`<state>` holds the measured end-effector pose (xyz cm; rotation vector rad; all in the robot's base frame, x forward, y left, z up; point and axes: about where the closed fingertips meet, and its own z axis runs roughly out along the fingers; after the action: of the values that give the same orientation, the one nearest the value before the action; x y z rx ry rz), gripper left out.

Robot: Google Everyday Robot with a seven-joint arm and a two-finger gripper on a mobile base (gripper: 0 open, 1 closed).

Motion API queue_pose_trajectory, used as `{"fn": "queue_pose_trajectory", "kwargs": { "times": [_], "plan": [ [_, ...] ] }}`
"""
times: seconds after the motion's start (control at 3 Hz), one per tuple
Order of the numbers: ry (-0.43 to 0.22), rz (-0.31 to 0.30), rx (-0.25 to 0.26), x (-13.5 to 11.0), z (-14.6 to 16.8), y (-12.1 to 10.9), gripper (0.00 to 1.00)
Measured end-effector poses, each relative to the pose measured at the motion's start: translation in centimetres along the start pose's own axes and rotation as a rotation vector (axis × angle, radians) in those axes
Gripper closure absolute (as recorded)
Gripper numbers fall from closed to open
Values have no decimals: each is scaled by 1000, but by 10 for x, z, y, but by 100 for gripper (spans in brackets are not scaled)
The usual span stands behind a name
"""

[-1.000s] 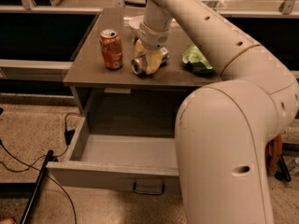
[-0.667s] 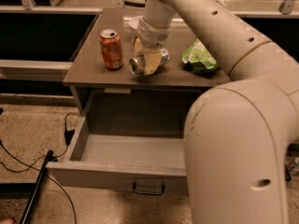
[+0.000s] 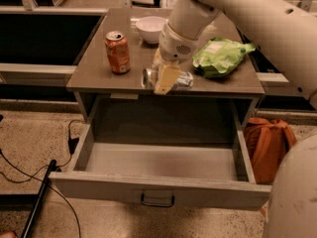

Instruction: Place redbull can into top drawer

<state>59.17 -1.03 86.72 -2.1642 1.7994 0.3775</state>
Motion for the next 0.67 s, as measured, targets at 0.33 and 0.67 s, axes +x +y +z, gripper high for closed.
{"fn": "queue_pose_trajectory", "kwargs": {
  "times": [0.33, 0.67],
  "plan": [
    [17, -3, -20, 4, 10, -1, 100],
    [-81, -12, 5, 6, 21, -4, 100]
  ]
}}
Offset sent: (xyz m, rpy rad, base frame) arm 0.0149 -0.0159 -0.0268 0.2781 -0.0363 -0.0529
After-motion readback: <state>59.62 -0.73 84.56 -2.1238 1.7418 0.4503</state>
